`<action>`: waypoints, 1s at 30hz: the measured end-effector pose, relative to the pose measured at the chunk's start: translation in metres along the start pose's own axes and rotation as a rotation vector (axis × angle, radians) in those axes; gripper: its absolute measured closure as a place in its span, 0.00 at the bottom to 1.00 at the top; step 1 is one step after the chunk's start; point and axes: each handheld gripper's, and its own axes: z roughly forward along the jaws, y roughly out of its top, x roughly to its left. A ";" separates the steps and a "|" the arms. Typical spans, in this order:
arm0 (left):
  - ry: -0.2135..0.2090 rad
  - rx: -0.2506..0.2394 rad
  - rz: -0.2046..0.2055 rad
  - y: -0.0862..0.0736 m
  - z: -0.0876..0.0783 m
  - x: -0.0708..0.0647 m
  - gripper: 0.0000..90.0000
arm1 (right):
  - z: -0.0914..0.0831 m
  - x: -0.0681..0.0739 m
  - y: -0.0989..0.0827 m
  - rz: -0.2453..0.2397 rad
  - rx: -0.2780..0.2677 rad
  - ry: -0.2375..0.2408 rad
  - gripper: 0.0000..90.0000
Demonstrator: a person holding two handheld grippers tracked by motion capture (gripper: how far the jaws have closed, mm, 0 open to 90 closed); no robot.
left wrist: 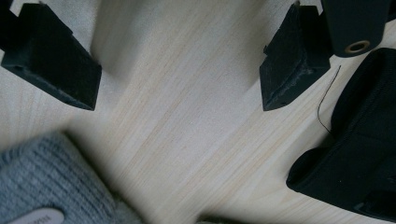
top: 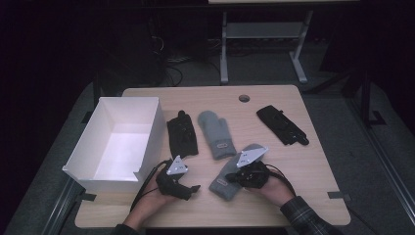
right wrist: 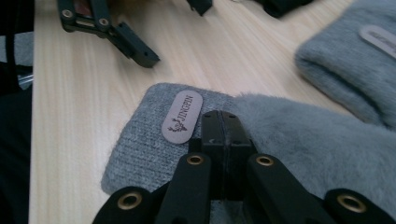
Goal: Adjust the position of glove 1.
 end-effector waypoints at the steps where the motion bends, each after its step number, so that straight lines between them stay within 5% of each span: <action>1: 0.000 0.000 0.000 0.000 0.000 0.000 0.13 | 0.000 0.000 0.000 0.000 0.000 0.000 1.00; 17: -0.002 0.000 -0.001 0.000 0.000 0.000 0.13 | 0.009 0.014 0.009 -0.040 -0.001 0.037 1.00; 30: -0.002 0.004 0.002 0.001 0.001 0.000 0.13 | -0.044 -0.013 -0.015 0.046 -0.074 -0.082 0.82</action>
